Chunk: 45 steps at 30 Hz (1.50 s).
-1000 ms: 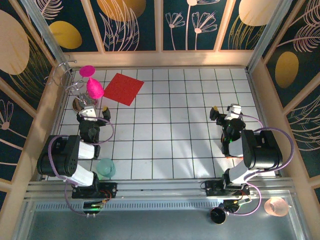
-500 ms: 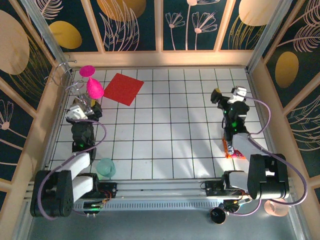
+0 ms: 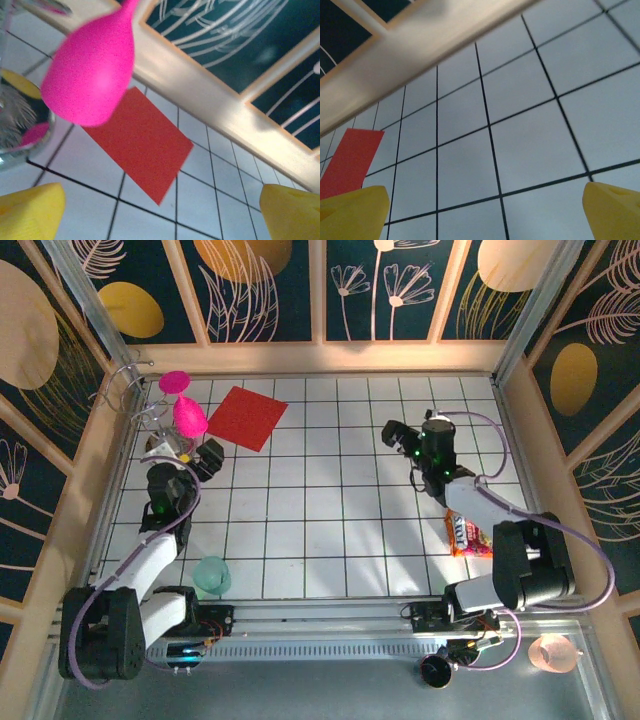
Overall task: Fold a paper plane with a square sheet of paper (pick it up from the middle)
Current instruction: Move the square sheet of paper to the center of the table.
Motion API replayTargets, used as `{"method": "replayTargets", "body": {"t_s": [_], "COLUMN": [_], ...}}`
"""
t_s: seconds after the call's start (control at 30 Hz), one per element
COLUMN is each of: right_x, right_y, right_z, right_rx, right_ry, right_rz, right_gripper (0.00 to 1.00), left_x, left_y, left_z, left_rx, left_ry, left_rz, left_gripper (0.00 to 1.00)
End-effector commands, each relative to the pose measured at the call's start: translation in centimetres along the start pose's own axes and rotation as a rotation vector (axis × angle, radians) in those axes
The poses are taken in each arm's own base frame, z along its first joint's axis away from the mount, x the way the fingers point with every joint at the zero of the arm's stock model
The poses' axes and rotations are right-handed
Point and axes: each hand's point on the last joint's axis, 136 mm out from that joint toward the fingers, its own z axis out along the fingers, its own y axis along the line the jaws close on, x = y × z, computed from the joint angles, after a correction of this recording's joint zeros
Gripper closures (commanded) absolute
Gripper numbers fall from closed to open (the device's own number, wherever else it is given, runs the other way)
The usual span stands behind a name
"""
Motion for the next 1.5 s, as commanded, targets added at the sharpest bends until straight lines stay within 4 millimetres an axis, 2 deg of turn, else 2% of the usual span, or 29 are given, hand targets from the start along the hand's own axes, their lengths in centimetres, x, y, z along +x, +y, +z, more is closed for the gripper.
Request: {"method": "replayTargets", "body": {"t_s": [0.0,0.1,0.23,0.33,0.4,0.7,0.9,1.2,1.47], "right_x": [0.9,2.0,3.1,3.3,3.3,3.3,3.5,4.3,4.6], "right_y": [1.9,2.2,2.6,2.8,2.9,2.4,2.3,2.3,2.2], "right_z": [1.3,2.5,3.5,3.9,4.1,4.2,3.8,4.0,3.9], "right_rx": [-0.056,-0.058,-0.073,-0.077,-0.077,-0.039,-0.045,-0.05,-0.042], "right_ry": [0.077,0.119,0.16,0.175,0.182,0.182,0.187,0.217,0.226], "right_rz": [0.095,0.124,0.164,0.18,0.181,0.162,0.152,0.163,0.168], "right_gripper": [0.02,0.03,0.05,0.06,0.07,0.08,0.09,0.14,0.14], "left_x": [1.2,2.4,4.2,6.1,7.0,9.8,11.4,13.3,14.4], "left_y": [-3.2,-4.9,-8.1,-9.3,-9.4,-5.8,-4.0,-1.8,0.4], "left_z": [1.0,2.5,4.8,7.5,9.0,15.6,18.6,21.5,22.4], "left_rx": [0.06,0.062,0.096,0.064,0.024,-0.257,-0.374,-0.426,-0.501], "left_ry": [0.073,0.113,0.158,0.236,0.274,0.427,0.497,0.566,0.607], "left_rz": [0.01,0.039,0.093,0.136,0.156,0.281,0.334,0.325,0.363], "left_gripper": [0.01,0.01,0.01,0.01,0.01,0.01,0.05,0.24,0.25]}}
